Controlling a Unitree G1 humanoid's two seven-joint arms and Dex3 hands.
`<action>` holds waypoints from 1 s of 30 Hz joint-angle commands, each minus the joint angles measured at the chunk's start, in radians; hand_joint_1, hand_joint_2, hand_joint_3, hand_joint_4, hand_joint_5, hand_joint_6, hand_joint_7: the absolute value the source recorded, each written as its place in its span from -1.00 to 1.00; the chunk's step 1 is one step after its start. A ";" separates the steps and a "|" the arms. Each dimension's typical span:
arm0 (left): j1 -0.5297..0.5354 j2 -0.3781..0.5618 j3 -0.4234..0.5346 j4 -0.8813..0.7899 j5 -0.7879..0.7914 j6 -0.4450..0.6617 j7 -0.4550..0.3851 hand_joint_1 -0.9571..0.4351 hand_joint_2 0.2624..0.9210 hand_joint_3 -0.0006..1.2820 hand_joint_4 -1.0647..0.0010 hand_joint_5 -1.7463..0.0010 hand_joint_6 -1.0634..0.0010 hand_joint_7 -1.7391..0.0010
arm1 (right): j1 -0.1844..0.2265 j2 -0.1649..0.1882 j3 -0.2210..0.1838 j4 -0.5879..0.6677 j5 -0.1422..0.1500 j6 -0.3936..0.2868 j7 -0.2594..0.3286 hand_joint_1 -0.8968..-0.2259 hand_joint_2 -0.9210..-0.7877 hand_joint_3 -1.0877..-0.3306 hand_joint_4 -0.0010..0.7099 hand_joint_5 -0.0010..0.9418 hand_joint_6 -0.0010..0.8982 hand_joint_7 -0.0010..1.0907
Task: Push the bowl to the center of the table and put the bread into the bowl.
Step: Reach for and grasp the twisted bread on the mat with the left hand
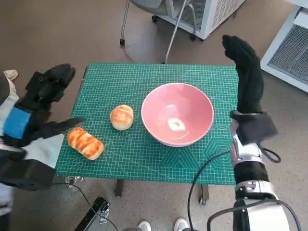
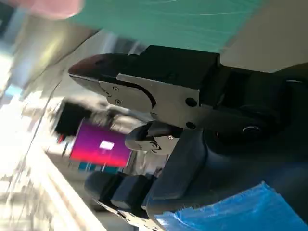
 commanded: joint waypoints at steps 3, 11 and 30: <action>0.001 0.081 0.000 0.016 0.022 -0.005 -0.052 0.30 0.76 -1.00 0.47 1.00 0.39 0.67 | 0.071 -0.017 0.026 -0.073 -0.002 -0.010 0.056 -0.18 -1.00 -0.09 0.24 -0.99 -0.72 0.48; 0.002 0.166 -0.029 0.043 0.042 -0.015 -0.137 0.39 0.69 -1.00 0.46 1.00 0.26 0.83 | 0.108 -0.004 0.042 -0.140 -0.014 0.010 0.047 -0.07 -1.00 -0.11 0.24 -0.99 -0.74 0.53; -0.094 0.275 -0.275 0.108 0.269 -0.066 -0.296 0.53 0.69 -1.00 0.65 0.98 0.27 0.96 | 0.109 0.027 0.052 -0.146 0.025 0.039 0.087 -0.12 -1.00 -0.08 0.23 -0.99 -0.75 0.55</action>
